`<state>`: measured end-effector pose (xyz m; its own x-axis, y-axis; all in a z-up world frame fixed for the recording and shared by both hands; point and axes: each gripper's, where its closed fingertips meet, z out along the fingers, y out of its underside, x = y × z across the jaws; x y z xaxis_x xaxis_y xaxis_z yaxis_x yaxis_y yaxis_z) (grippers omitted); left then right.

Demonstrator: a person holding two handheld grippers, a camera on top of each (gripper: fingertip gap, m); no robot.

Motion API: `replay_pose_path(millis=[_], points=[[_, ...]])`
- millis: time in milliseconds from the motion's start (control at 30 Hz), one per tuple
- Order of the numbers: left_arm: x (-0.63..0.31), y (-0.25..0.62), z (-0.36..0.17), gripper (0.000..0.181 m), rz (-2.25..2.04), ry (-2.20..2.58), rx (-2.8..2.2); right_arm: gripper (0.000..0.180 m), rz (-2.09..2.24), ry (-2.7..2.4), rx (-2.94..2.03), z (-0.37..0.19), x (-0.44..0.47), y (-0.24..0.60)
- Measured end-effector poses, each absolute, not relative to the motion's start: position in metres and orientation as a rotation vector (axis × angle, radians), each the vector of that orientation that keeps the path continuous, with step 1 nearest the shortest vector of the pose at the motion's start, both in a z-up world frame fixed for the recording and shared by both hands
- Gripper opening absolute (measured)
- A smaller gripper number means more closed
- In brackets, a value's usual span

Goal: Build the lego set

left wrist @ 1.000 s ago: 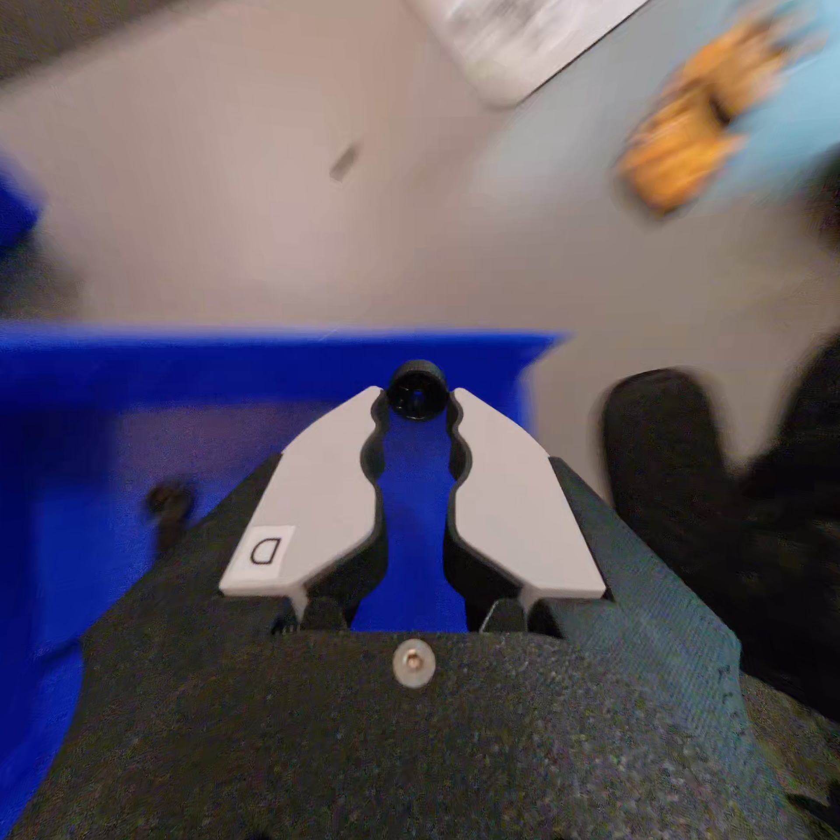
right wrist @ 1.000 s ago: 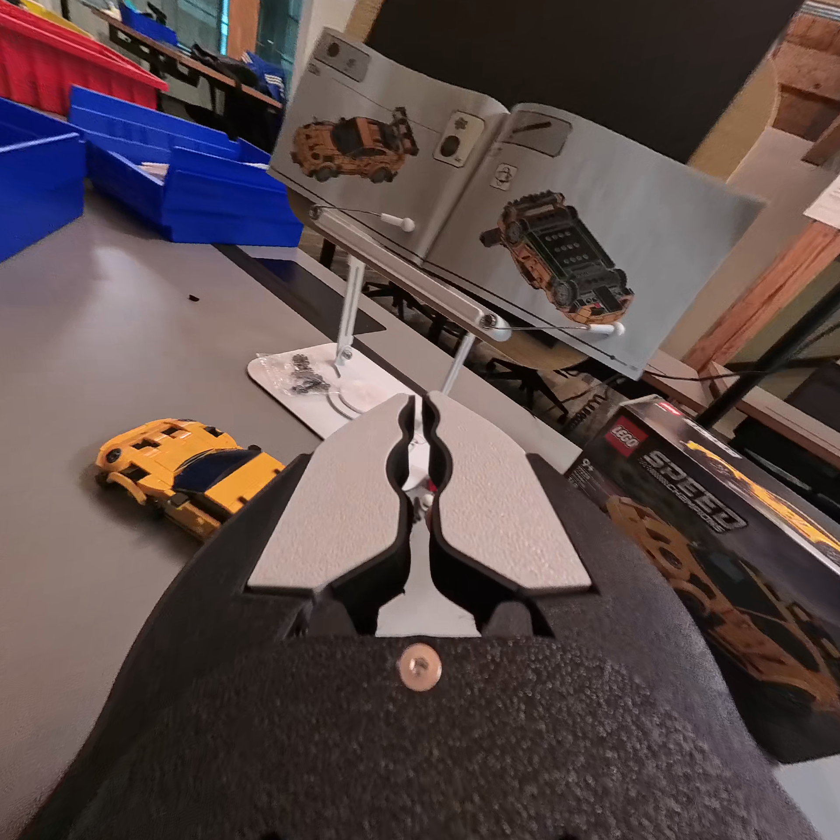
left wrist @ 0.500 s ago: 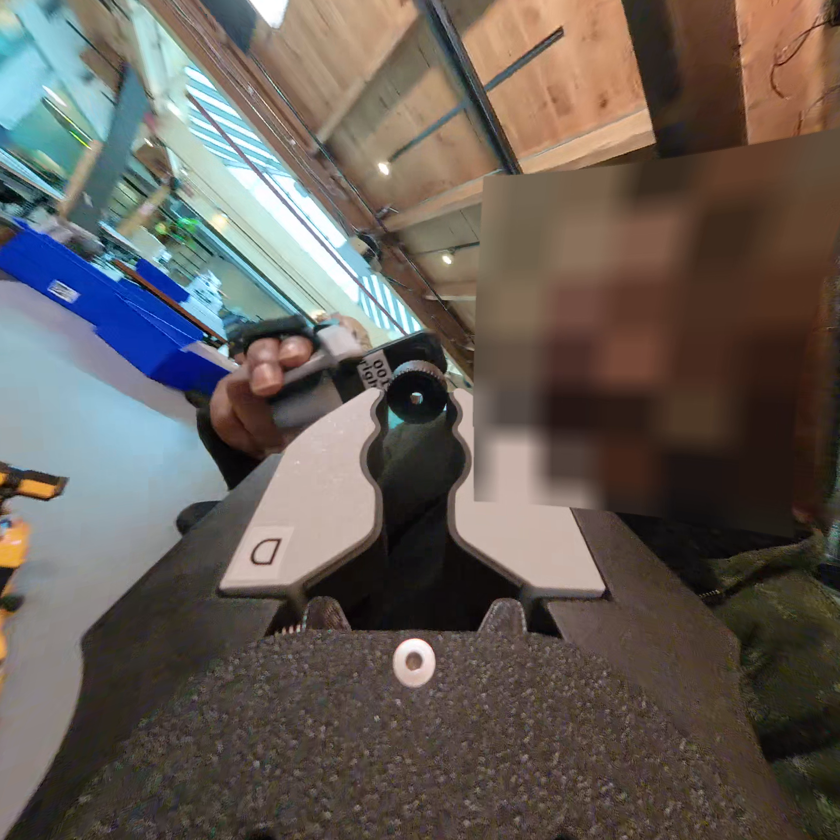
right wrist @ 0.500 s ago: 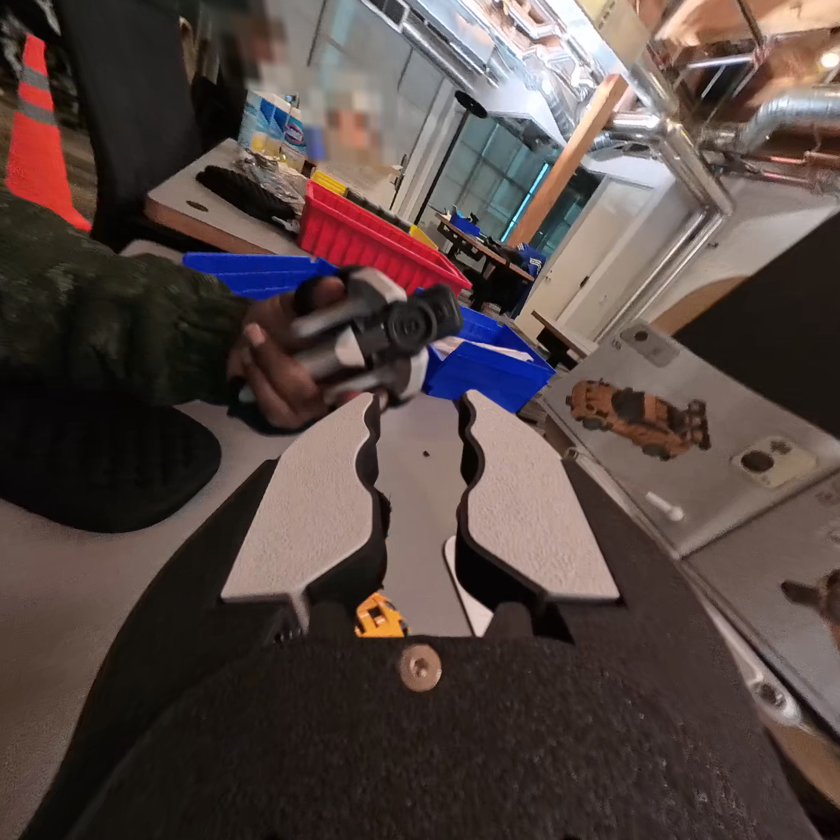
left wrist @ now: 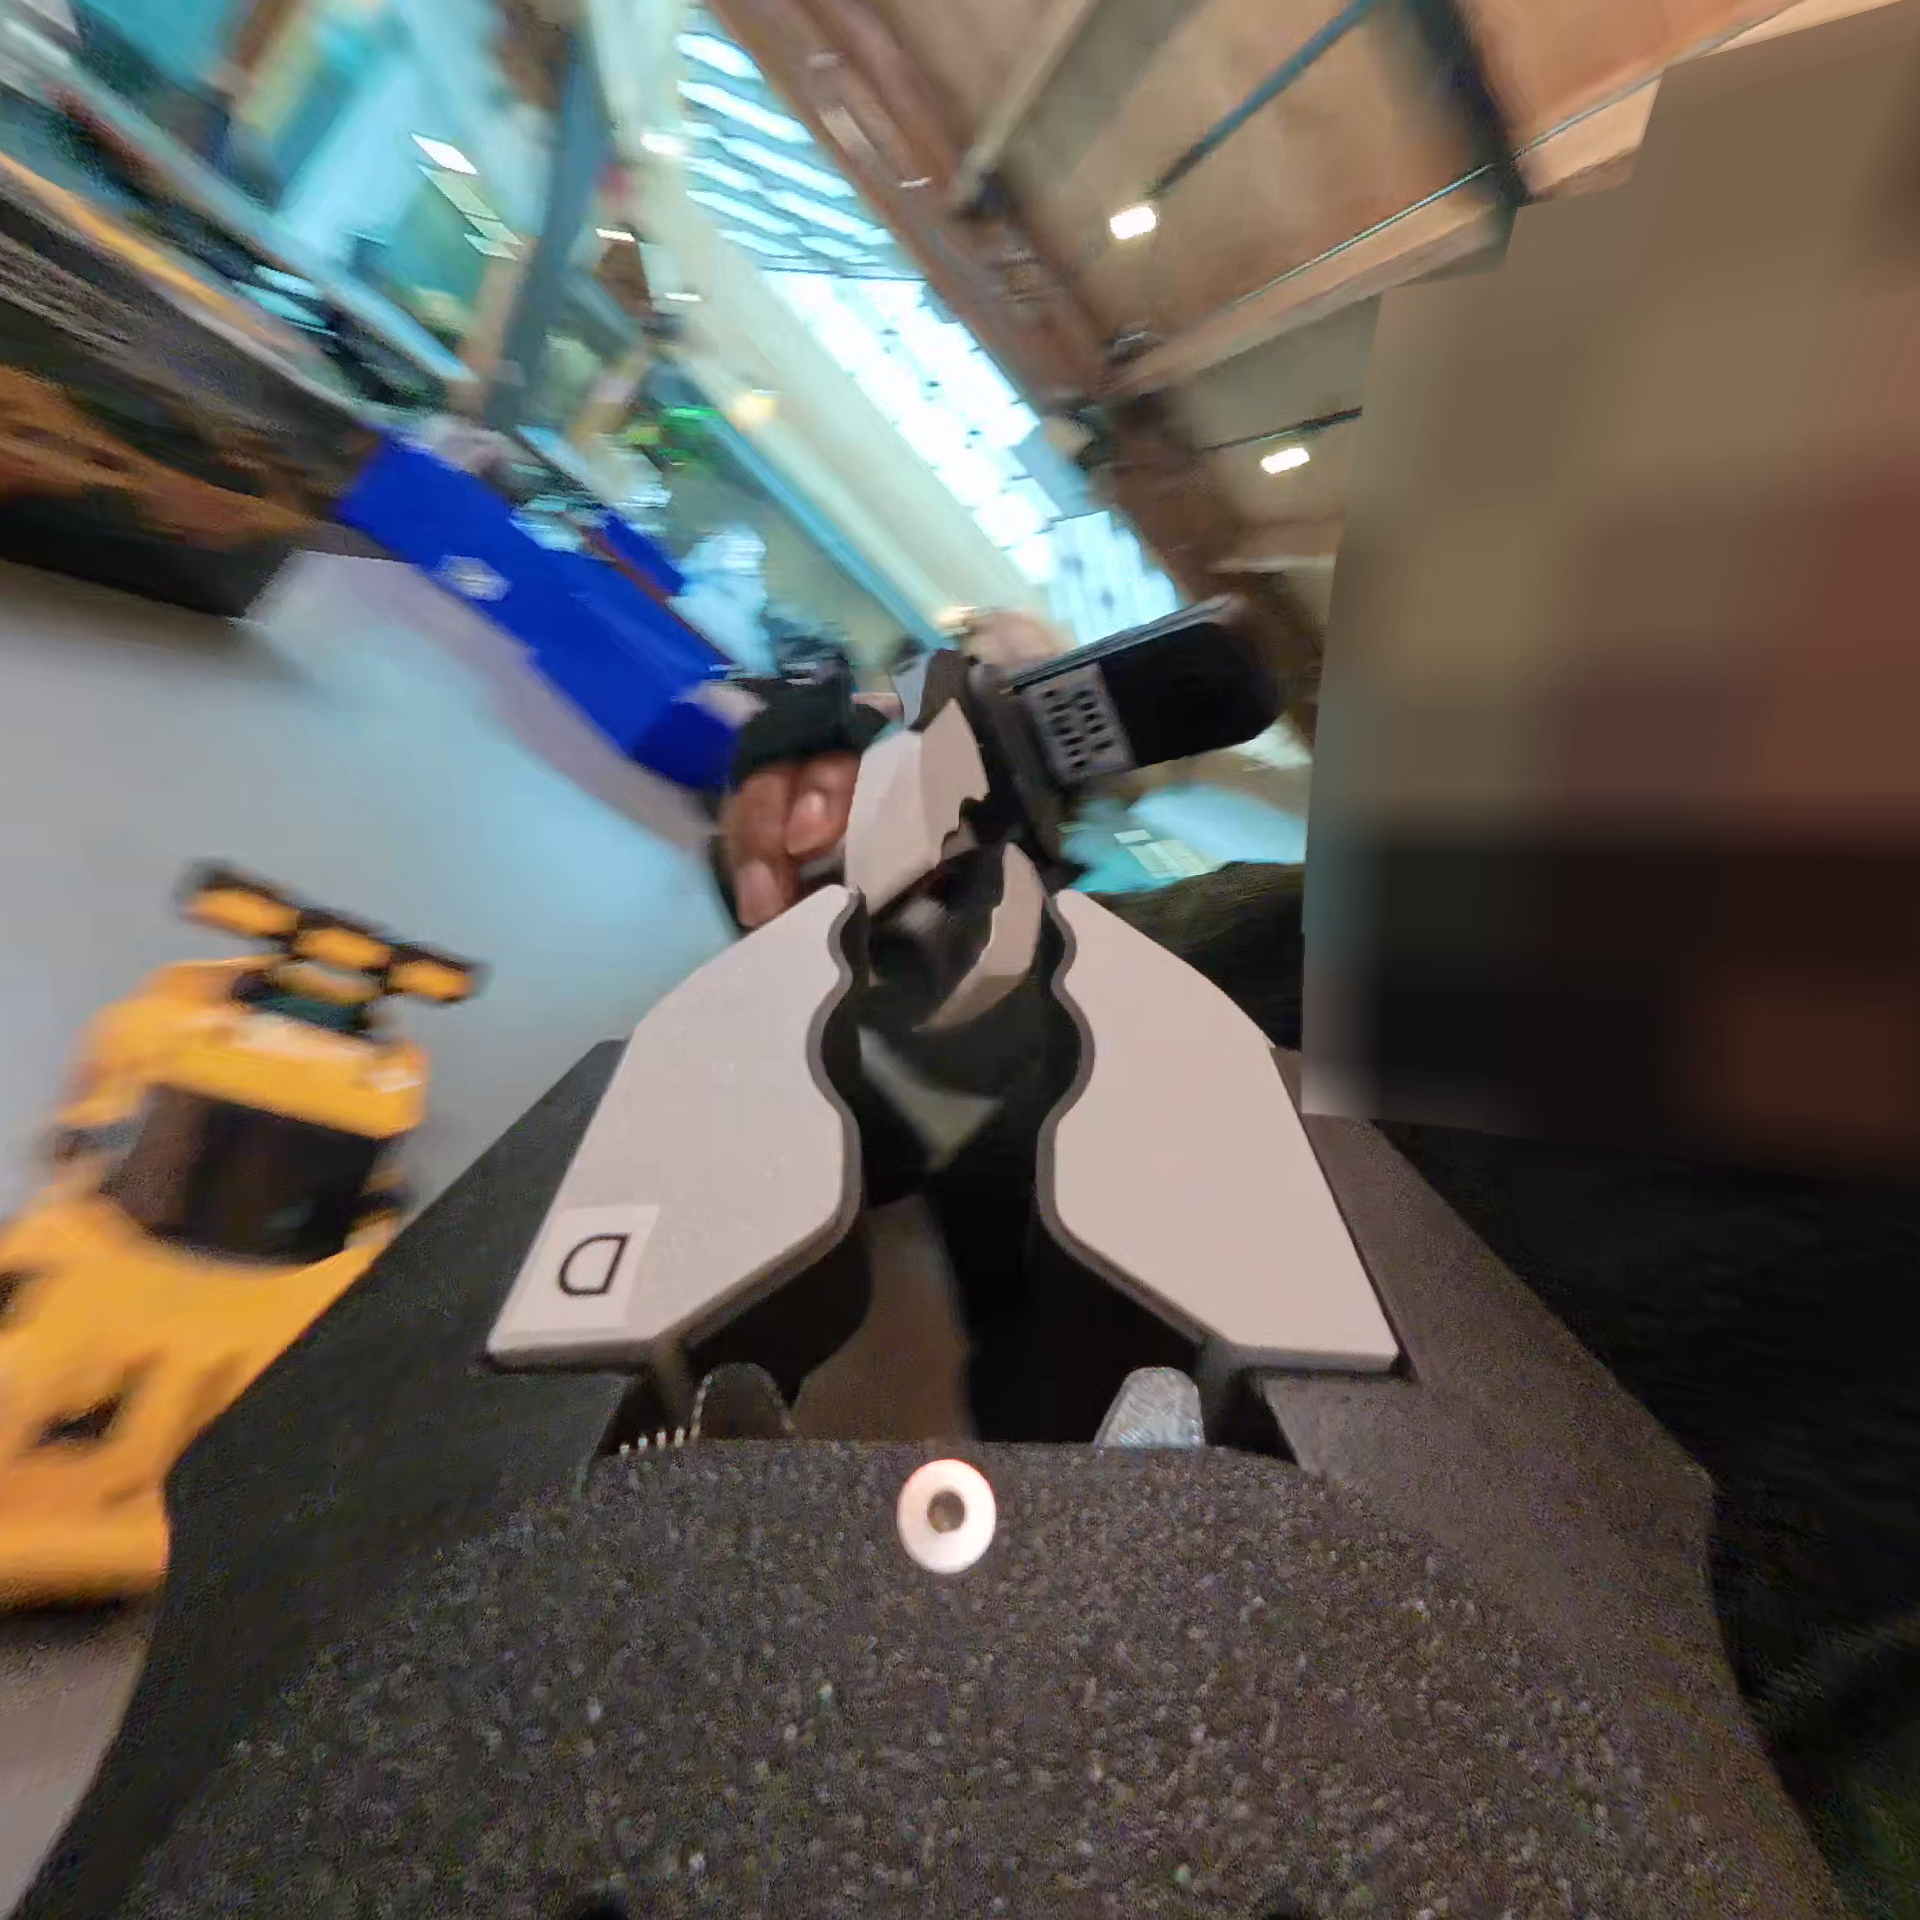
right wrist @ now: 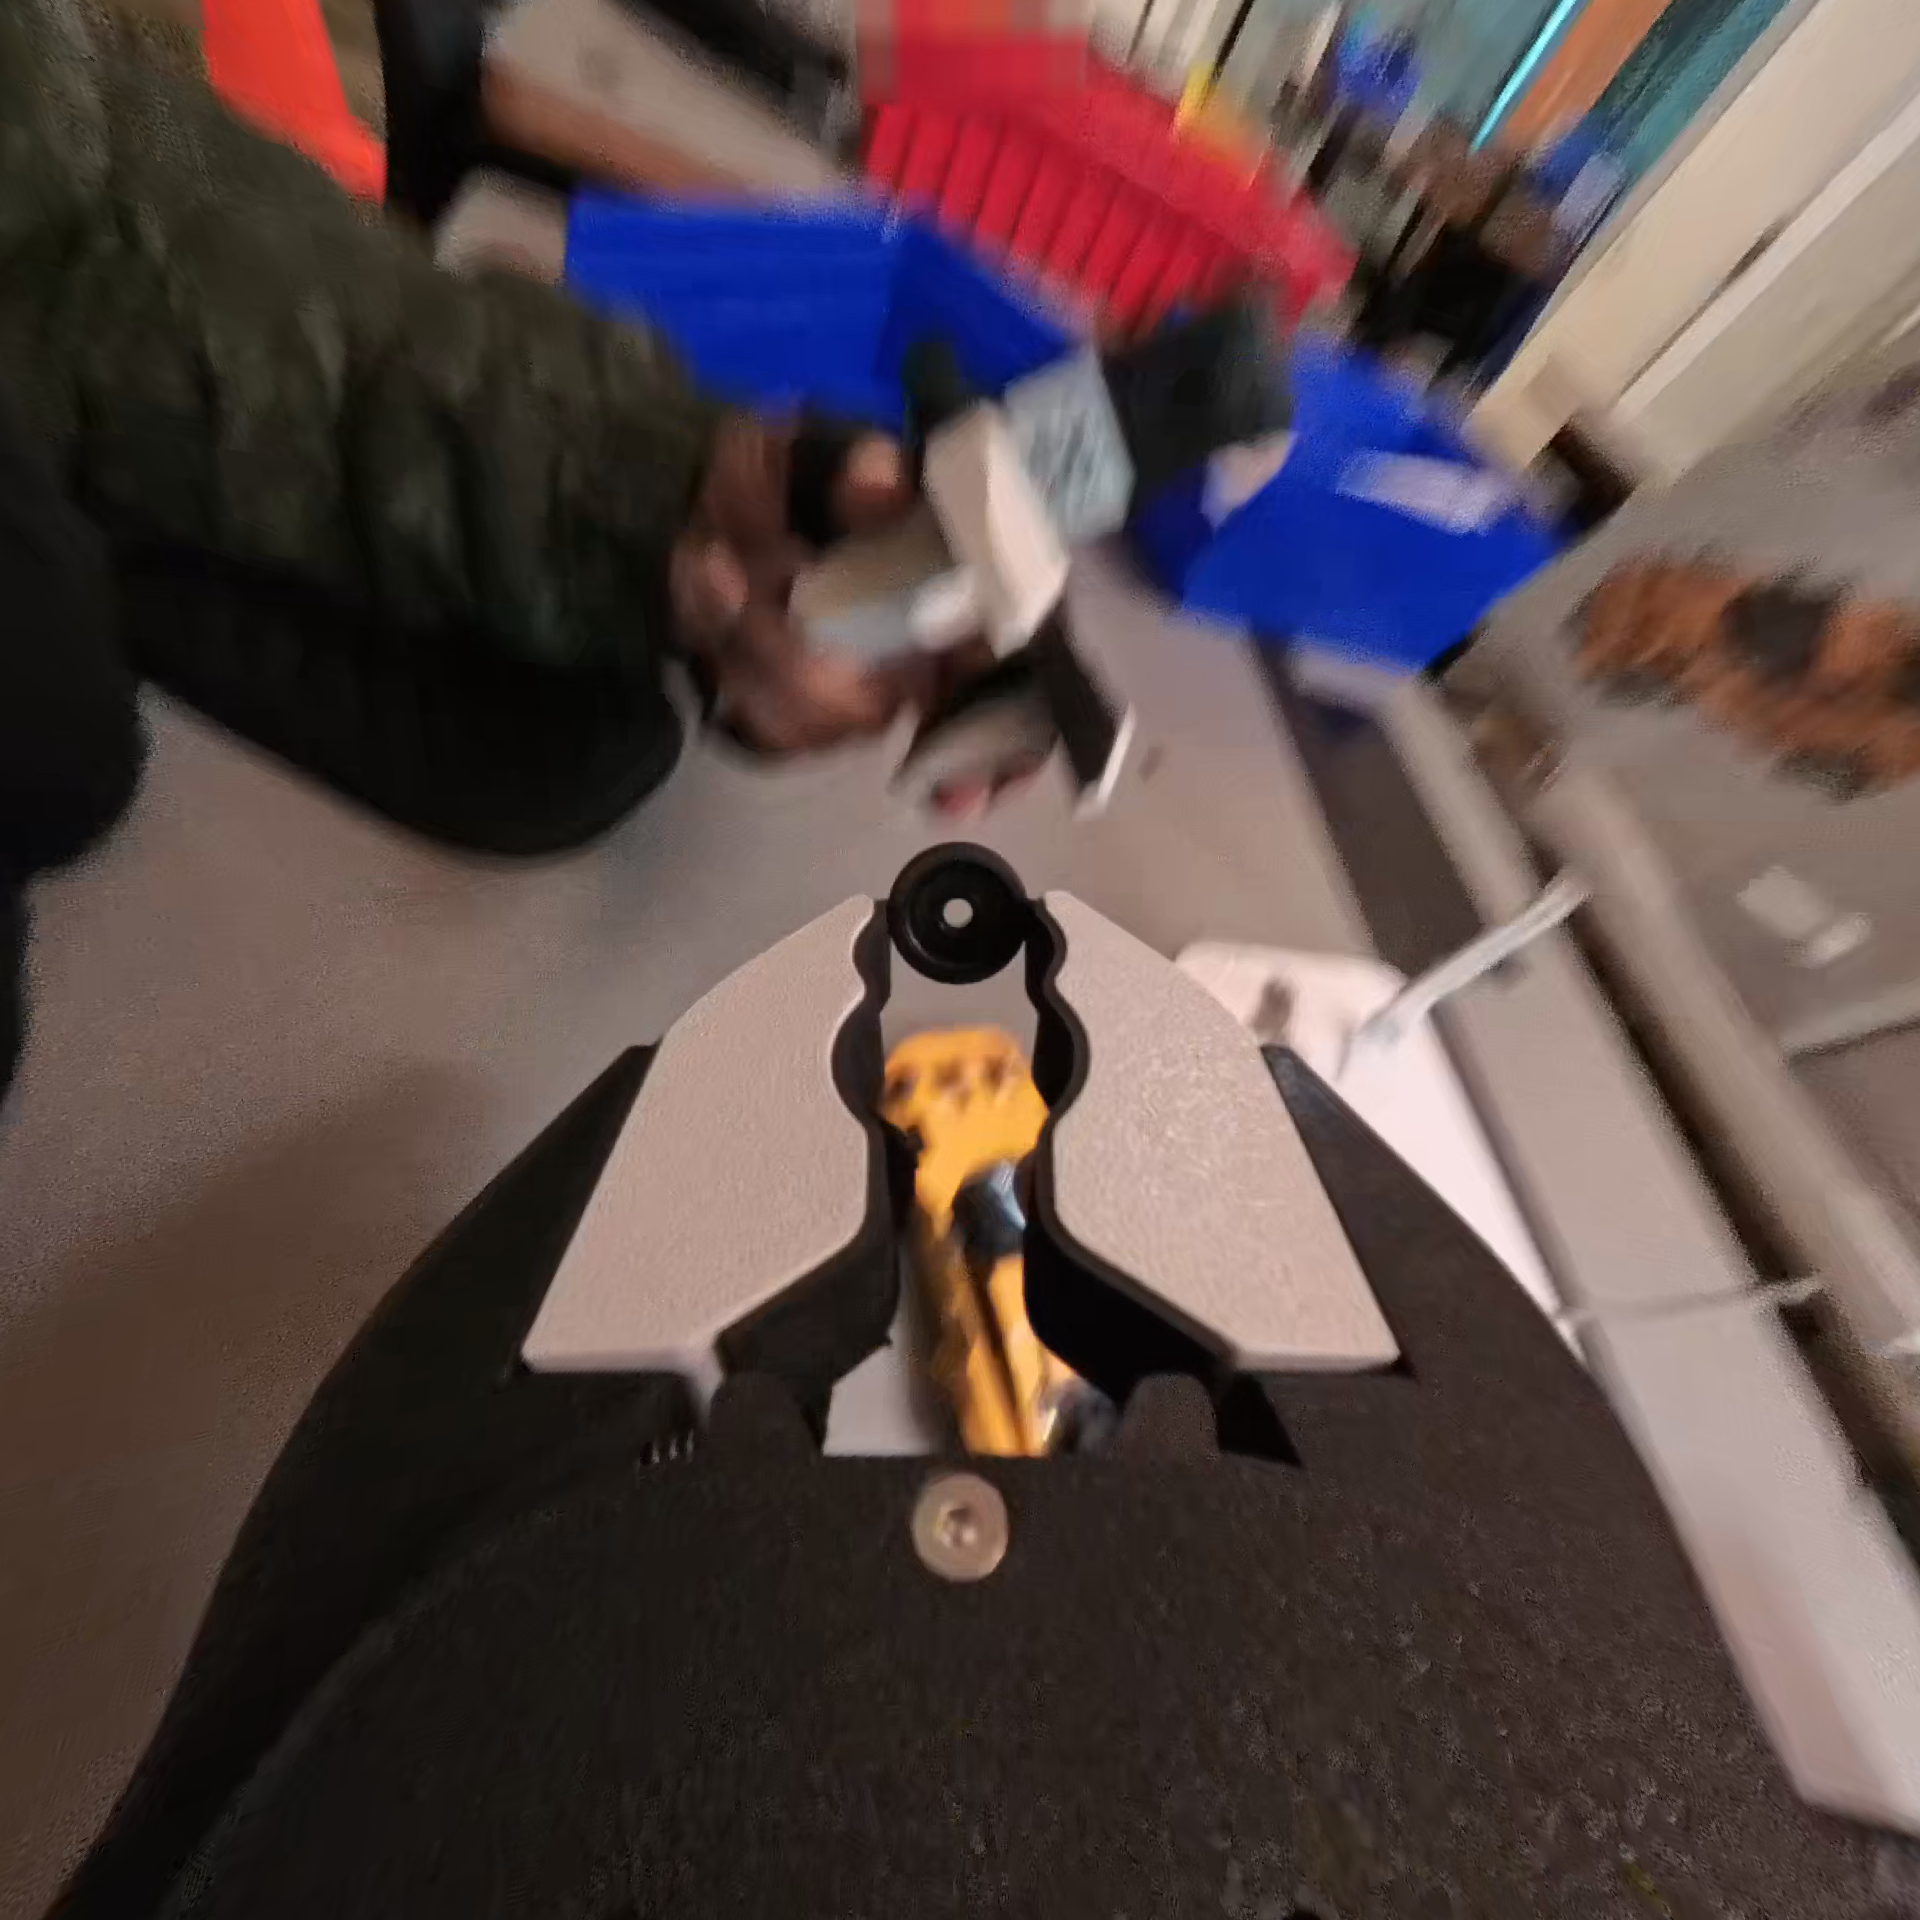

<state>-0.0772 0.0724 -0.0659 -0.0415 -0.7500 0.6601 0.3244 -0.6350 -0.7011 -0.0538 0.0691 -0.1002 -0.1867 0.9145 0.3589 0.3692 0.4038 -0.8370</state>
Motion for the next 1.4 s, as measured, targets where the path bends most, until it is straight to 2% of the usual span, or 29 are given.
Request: replay_pose_path(millis=[167,300,400,567,767,833,1067,1267,1400], points=[[-0.128,0.083,-0.089,0.022,-1.122,0.516,-1.656,0.024,0.522,-2.096,-1.513,-0.213,-0.009,0.081],[-0.174,0.084,-0.082,0.022,-0.695,0.47,-1.714,0.024,0.407,-2.252,-1.596,-0.255,0.0,0.073],[-0.214,0.078,-0.073,0.025,-0.414,0.44,-1.769,0.024,0.444,-2.273,-1.632,-0.257,-0.005,0.07],[-0.307,0.058,-0.074,0.028,-0.004,0.374,-1.976,0.037,0.542,-2.212,-1.642,-0.248,-0.009,0.069],[-0.441,0.01,-0.124,0.032,0.286,0.28,-2.484,0.035,0.74,-1.943,-1.623,-0.212,-0.005,0.072],[-0.475,-0.008,-0.149,0.041,0.318,0.286,-2.69,0.033,0.769,-1.871,-1.628,-0.206,-0.002,0.076],[-0.535,-0.06,-0.222,0.035,0.283,0.394,-3.212,0.029,0.814,-1.752,-1.615,-0.195,0.004,0.082],[-0.54,-0.077,-0.245,0.037,0.203,0.532,-3.423,0.028,0.829,-1.714,-1.639,-0.193,0.009,0.085],[-0.542,-0.075,-0.248,0.024,0.161,0.539,-3.43,0.027,0.826,-1.711,-1.635,-0.193,0.01,0.084]])
